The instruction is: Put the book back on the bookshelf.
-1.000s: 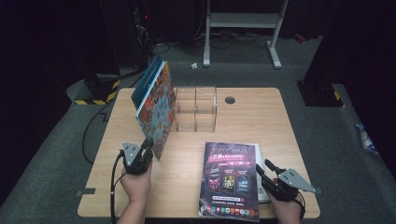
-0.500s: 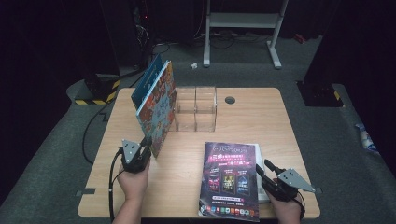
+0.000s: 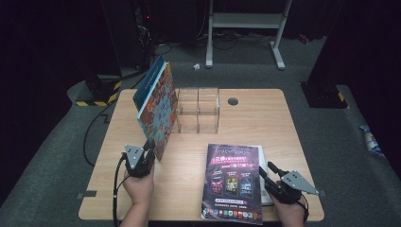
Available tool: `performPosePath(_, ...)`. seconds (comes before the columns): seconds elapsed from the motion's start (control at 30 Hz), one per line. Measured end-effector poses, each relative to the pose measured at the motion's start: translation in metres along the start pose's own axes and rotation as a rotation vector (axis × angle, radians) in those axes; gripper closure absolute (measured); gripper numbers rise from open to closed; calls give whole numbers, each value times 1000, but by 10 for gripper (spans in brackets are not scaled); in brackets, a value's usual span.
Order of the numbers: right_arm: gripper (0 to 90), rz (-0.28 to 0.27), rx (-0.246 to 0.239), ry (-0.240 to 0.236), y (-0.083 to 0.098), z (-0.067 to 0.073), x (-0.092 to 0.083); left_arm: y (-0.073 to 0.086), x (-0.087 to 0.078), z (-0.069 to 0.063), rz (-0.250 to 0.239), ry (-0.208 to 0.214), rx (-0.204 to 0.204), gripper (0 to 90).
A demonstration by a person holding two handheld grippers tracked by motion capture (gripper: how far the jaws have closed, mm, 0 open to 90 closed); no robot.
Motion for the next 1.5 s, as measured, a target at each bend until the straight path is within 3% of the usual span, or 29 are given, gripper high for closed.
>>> performPosePath(0.17, 568, 0, -2, -1, 0, 0, 0, 0, 1, -4, -3, 4, 28, 813)
performPosePath(0.53, 568, -1, 0, 1, 0, 0, 0, -5, 5, 6, 21, 50, 27, 811)
performPosePath(0.73, 568, 4, -4, -2, 0, 0, 0, -5, 5, 6, 24, 49, 28, 808)
performPosePath(1.1, 568, 2, -2, 0, 1, -1, -1, -1, 4, 6, 24, 80, -13, 799)
performPosePath(1.5, 567, 8, -1, -3, 1, 0, 0, 0, 5, 11, 21, 94, -28, 757)
Point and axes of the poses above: each handheld gripper's, and its own axes: x roughly forward along the jaws, y roughly out of its underside, z roughly to its left, the point moved 3 cm from there along x, roughly forward along the jaws, and after that the axes turned 11 degrees about z, right-handed, at the moved point
